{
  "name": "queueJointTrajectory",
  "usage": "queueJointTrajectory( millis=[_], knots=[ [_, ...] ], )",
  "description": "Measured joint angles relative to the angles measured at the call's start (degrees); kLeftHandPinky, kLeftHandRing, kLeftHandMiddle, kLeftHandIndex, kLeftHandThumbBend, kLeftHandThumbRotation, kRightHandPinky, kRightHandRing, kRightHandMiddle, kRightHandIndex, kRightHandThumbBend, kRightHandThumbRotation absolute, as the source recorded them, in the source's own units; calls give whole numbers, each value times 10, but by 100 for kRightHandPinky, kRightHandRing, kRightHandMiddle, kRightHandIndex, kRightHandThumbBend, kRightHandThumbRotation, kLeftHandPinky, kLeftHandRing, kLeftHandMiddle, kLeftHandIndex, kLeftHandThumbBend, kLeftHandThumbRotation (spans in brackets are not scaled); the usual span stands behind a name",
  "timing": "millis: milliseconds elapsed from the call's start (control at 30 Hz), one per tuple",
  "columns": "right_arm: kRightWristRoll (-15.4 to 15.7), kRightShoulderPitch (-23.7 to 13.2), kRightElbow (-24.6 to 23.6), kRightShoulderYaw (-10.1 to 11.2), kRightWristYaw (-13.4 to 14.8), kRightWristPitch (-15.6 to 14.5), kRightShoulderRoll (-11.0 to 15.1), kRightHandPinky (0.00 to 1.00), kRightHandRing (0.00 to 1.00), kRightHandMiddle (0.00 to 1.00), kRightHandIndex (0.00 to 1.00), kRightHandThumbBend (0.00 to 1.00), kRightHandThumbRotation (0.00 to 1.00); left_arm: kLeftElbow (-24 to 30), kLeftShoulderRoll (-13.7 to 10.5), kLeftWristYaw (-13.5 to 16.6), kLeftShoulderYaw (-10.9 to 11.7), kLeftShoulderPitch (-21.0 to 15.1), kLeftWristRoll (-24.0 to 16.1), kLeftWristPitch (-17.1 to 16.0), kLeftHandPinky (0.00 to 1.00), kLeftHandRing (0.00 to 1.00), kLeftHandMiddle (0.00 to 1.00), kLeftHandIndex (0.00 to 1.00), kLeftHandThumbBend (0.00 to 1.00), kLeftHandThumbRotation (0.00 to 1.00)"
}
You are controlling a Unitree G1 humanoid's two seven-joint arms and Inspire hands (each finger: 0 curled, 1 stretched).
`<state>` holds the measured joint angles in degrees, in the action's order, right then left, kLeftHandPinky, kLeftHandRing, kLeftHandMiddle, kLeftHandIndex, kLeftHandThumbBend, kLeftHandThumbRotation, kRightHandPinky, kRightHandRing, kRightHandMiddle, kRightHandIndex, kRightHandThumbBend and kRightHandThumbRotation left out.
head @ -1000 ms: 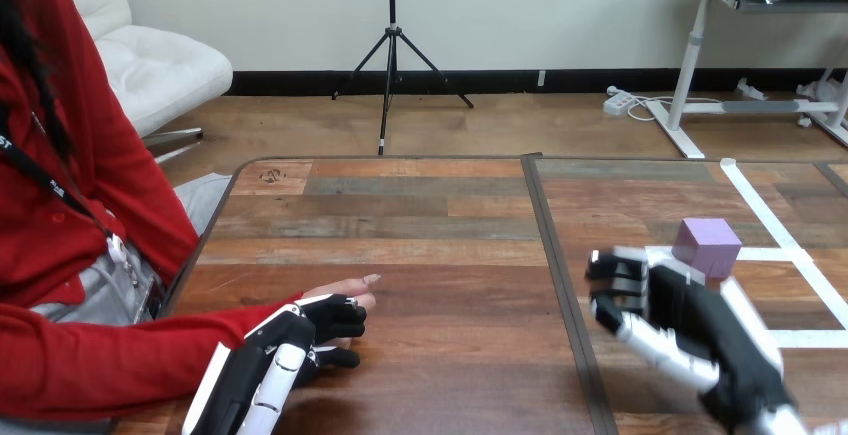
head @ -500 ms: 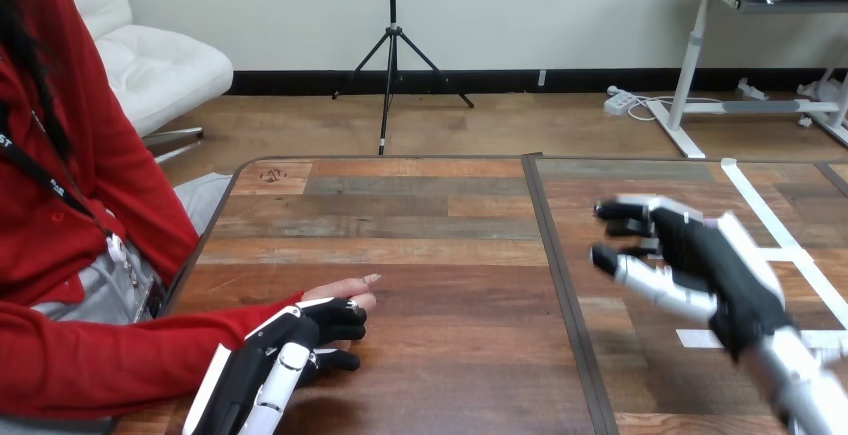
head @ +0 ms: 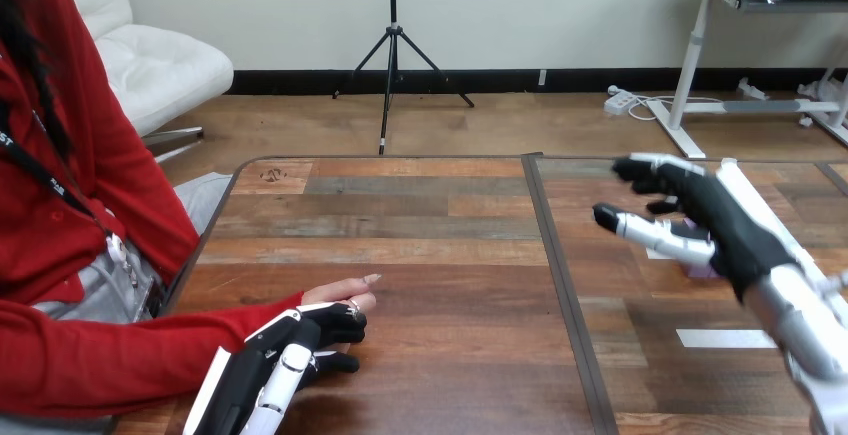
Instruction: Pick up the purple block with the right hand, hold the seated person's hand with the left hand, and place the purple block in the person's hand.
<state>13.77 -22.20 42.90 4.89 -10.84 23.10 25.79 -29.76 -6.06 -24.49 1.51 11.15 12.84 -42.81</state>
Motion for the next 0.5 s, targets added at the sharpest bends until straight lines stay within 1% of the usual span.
queueJointTrajectory(
  millis=[167,300,333,400,500],
  knots=[
    [38,-39,34,-18,21,-19,13,81,89,89,86,70,53,0,0,0,0,0,0,0,59,69,67,62,48,81],
    [75,-72,64,-36,36,-41,21,81,91,91,87,72,58,-1,0,0,0,0,0,0,59,68,67,62,47,80],
    [85,-80,72,-41,41,-46,23,82,92,92,88,73,61,-1,0,0,0,0,0,0,59,68,66,62,47,80],
    [104,-94,87,-51,49,-57,27,83,92,92,88,74,64,-1,0,0,0,0,0,0,59,67,66,61,46,80],
    [135,-117,111,-71,63,-74,32,86,94,93,89,77,74,-2,0,1,0,0,0,0,60,67,66,61,46,79]
  ],
)
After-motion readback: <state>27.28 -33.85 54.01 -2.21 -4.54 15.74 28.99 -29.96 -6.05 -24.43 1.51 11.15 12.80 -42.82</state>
